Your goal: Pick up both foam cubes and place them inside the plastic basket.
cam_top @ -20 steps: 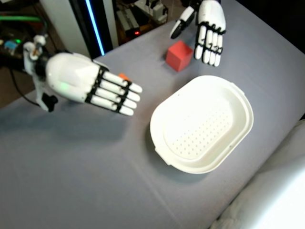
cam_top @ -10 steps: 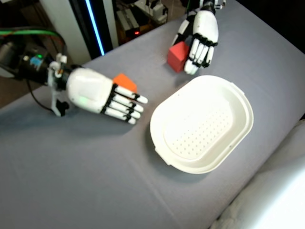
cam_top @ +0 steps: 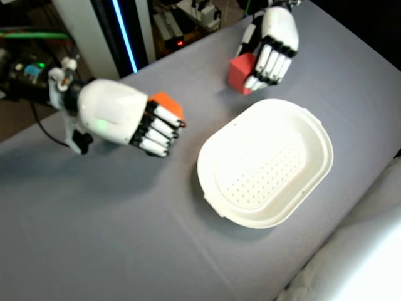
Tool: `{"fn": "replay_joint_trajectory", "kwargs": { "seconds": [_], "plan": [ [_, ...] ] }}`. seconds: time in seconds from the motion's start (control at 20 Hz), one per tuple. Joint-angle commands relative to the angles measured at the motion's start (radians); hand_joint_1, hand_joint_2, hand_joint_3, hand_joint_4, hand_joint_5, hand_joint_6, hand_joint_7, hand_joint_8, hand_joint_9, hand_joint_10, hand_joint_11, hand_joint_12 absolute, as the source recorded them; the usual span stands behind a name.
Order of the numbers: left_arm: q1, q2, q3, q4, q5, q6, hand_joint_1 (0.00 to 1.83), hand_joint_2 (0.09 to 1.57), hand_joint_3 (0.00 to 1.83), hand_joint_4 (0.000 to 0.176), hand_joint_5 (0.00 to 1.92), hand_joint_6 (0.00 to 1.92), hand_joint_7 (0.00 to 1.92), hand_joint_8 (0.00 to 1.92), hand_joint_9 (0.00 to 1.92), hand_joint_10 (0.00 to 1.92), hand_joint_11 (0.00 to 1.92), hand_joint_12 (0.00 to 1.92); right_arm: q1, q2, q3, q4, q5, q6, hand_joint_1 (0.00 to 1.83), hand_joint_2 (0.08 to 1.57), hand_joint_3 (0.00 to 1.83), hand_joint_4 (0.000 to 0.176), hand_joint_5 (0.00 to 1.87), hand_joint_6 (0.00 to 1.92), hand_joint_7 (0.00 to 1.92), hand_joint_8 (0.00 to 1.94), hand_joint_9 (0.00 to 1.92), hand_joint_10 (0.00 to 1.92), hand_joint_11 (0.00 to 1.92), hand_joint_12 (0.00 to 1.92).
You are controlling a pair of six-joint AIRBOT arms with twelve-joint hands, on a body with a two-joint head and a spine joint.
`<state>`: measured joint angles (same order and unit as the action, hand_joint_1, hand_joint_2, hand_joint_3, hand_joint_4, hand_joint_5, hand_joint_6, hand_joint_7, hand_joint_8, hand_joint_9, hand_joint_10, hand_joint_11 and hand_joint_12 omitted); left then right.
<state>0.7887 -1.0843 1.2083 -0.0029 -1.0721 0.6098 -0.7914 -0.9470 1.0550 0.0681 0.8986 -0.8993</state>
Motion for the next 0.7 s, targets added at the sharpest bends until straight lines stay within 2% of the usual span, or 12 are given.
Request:
{"fn": "replay_joint_trajectory", "kwargs": {
  "seconds": [0.0,0.1,0.15,0.25,0.3,0.35,0.4,0.45,0.5,0.55,0.6,0.65],
  "plan": [
    [-0.032,-0.020,0.027,-0.029,-0.072,0.000,1.36,1.19,0.00,0.000,0.73,1.14,0.83,1.24,0.90,1.45,0.84,1.57,0.039,-0.017,0.026,0.012,0.076,-0.005,1.33,1.26,0.00,0.000,0.56,1.35,0.72,1.43,0.75,1.58,0.63,1.66],
    [-0.096,-0.061,0.088,-0.048,-0.016,0.001,1.36,1.19,0.00,0.000,0.78,1.02,0.82,1.28,0.86,1.50,0.76,1.62,0.106,-0.068,0.091,0.031,0.001,-0.026,1.22,1.27,0.00,0.000,0.61,1.30,0.78,1.53,0.77,1.51,0.71,1.75],
    [-0.139,-0.090,0.131,-0.052,0.037,0.001,1.35,1.20,0.00,0.000,0.72,1.18,0.84,1.20,0.80,1.52,0.70,1.58,0.149,-0.105,0.137,0.034,-0.051,-0.028,1.20,1.28,0.00,0.000,0.60,1.30,0.78,1.57,0.79,1.54,0.76,1.81],
    [-0.212,-0.149,0.216,-0.056,0.157,0.003,1.36,1.19,0.00,0.000,0.71,1.18,0.88,1.17,0.81,1.47,0.68,1.59,0.214,-0.175,0.223,0.049,-0.138,-0.030,1.31,1.26,0.00,0.000,0.58,1.29,0.75,1.46,0.78,1.58,0.71,1.75],
    [-0.226,-0.168,0.240,-0.065,0.190,0.003,1.25,1.20,0.00,0.000,0.78,1.22,0.84,1.30,0.96,1.75,0.87,1.86,0.228,-0.197,0.251,0.059,-0.165,-0.030,1.32,1.28,0.00,0.000,0.55,1.39,0.69,1.48,0.72,1.61,0.61,1.73],
    [-0.239,-0.197,0.280,-0.082,0.232,0.003,1.23,1.21,0.00,0.000,0.78,1.25,0.82,1.34,1.01,1.83,0.95,1.91,0.237,-0.229,0.289,0.078,-0.199,-0.030,1.32,1.28,0.00,0.000,0.54,1.44,0.67,1.48,0.71,1.61,0.56,1.71],
    [-0.246,-0.213,0.300,-0.092,0.258,0.003,1.22,1.23,0.00,0.000,0.68,1.22,0.86,1.40,0.87,1.61,0.75,1.92,0.242,-0.246,0.310,0.087,-0.218,-0.030,1.16,1.33,0.01,0.000,0.47,1.56,0.72,1.53,0.63,1.39,0.56,1.72],
    [-0.251,-0.225,0.316,-0.095,0.278,0.003,1.11,1.18,0.00,0.000,0.57,0.80,0.68,1.00,0.66,1.30,0.51,1.86,0.249,-0.259,0.323,0.092,-0.232,-0.030,0.76,1.32,0.00,0.000,0.32,1.02,0.54,1.07,0.51,1.18,0.40,1.72],
    [-0.255,-0.232,0.324,-0.106,0.296,0.014,0.96,1.16,0.00,0.000,0.40,0.54,0.45,0.63,0.44,1.07,0.33,1.81,0.254,-0.269,0.334,0.097,-0.245,-0.033,0.39,1.32,0.00,0.000,0.11,0.60,0.29,0.57,0.26,0.97,0.10,1.69],
    [-0.255,-0.234,0.325,-0.114,0.303,0.027,0.76,1.14,0.00,0.002,0.19,0.31,0.21,0.28,0.09,0.69,0.06,1.61,0.256,-0.274,0.340,0.105,-0.257,-0.042,0.13,1.26,0.00,0.000,0.02,0.12,0.08,0.23,0.05,0.71,0.02,1.47],
    [-0.256,-0.234,0.324,-0.114,0.303,0.031,0.67,1.12,0.00,0.050,0.08,0.15,0.09,0.08,0.02,0.27,0.01,1.37,0.257,-0.275,0.341,0.117,-0.264,-0.059,0.04,1.21,0.00,0.033,0.00,0.02,0.02,0.05,0.01,0.49,0.00,1.38],
    [-0.256,-0.234,0.321,-0.115,0.305,0.038,0.57,1.07,0.00,0.084,0.01,0.03,0.02,0.02,0.00,0.05,0.00,1.03,0.257,-0.275,0.340,0.125,-0.268,-0.069,0.03,1.18,0.00,0.055,0.00,0.00,0.00,0.01,0.00,0.12,0.00,1.15]
  ]
}}
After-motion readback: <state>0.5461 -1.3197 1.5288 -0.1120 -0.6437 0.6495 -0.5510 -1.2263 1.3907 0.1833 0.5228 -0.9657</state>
